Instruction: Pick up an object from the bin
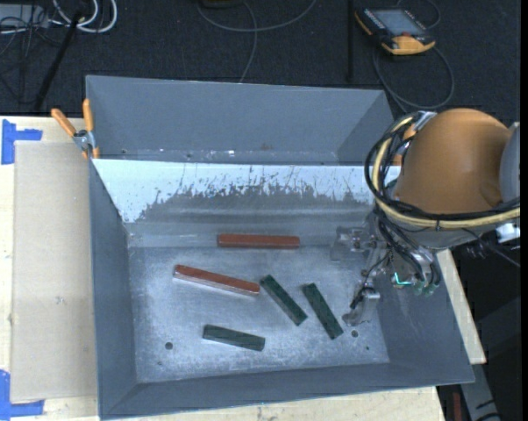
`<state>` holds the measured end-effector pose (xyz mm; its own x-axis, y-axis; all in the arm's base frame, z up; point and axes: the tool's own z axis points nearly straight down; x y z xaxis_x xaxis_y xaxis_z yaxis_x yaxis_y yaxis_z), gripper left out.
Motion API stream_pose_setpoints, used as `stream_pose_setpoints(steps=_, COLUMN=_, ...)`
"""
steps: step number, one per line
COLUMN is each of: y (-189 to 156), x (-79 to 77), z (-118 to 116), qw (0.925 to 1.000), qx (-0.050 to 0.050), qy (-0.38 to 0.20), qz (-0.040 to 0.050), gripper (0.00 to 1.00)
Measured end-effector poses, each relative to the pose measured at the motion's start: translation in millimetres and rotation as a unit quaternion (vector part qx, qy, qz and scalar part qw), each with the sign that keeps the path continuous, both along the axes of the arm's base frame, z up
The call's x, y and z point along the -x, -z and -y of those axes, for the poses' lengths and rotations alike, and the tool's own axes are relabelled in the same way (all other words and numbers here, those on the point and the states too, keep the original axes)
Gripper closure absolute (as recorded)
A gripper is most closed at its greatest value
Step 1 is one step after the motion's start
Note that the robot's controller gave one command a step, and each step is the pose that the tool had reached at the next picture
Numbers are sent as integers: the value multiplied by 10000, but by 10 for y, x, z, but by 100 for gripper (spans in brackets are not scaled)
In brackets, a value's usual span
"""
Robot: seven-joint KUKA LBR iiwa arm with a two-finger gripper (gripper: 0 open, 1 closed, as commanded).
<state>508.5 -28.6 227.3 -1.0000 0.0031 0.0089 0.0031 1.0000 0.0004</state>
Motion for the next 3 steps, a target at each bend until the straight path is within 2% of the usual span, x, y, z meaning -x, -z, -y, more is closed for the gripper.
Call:
stream_pose_setpoints(steps=1, y=1456, x=111, z=-496, qw=9943, qx=-11, qy=-1068, qz=-3, gripper=0)
stream_pose_setpoints(steps=2, y=1587, x=104, z=-1291, qw=9932, qx=-26, qy=-1166, qz=39, gripper=0)
stream_pose_setpoints(steps=3, y=1579, x=97, z=-1240, qw=9935, qx=-5, qy=-1140, qz=35, gripper=100)
